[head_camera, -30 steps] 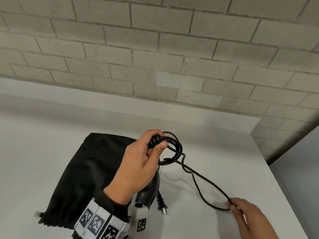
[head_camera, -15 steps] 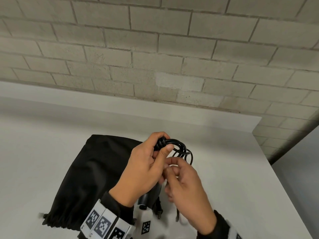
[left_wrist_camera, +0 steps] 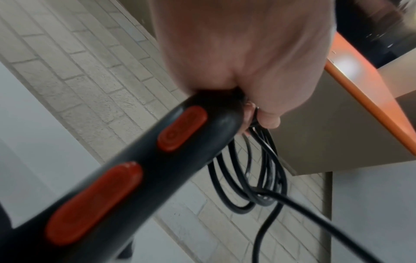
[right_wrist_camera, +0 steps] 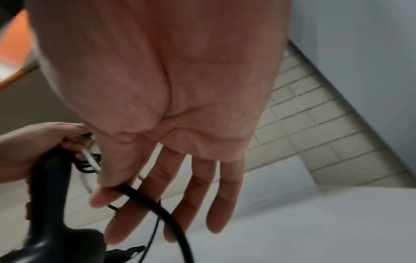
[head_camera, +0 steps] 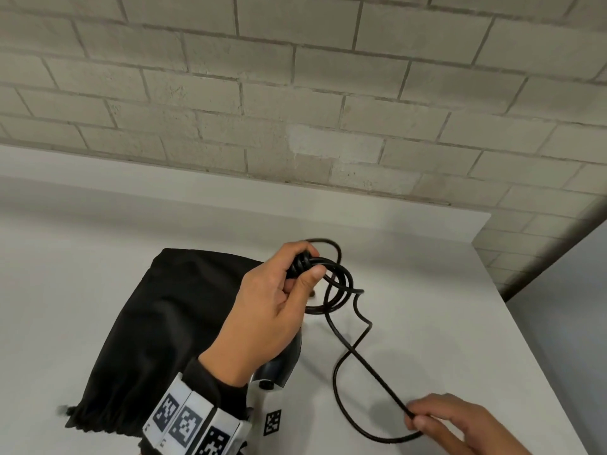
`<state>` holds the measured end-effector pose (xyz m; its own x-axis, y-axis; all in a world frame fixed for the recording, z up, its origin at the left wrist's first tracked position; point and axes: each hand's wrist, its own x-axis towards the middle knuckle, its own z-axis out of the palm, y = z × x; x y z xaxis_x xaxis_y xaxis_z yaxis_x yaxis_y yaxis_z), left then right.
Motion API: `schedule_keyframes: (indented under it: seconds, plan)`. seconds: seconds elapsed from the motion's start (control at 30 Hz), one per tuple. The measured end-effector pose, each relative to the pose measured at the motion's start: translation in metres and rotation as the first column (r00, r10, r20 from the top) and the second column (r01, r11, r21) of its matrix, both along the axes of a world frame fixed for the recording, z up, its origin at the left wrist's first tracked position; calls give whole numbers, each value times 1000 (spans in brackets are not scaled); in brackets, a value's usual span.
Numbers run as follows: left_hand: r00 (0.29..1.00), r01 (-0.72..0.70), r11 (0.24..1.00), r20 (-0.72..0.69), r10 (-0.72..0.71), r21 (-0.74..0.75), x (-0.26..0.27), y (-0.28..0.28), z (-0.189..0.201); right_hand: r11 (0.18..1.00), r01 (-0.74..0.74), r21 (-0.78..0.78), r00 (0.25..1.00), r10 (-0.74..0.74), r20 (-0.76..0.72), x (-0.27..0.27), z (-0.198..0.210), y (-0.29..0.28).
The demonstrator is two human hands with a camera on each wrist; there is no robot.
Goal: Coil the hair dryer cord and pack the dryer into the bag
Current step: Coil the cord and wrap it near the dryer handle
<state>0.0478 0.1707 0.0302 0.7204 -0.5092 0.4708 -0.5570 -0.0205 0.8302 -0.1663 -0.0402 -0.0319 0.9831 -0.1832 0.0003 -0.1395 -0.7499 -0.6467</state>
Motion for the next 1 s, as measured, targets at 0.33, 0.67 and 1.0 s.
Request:
schedule_keyframes:
  seconds: [0.33, 0.67, 1.0]
  plan:
    - [984, -180, 984, -11, 180, -20, 22, 18, 1, 963, 147, -228, 988, -134, 71, -30, -21, -31]
    - [997, -65, 998, -30, 65, -5, 9, 12, 1, 983, 147, 107, 884, -179, 431, 78, 51, 55]
    - [996, -89, 996, -5, 89, -6, 11, 15, 0, 967, -113, 229, 966, 53, 254, 90, 39, 85]
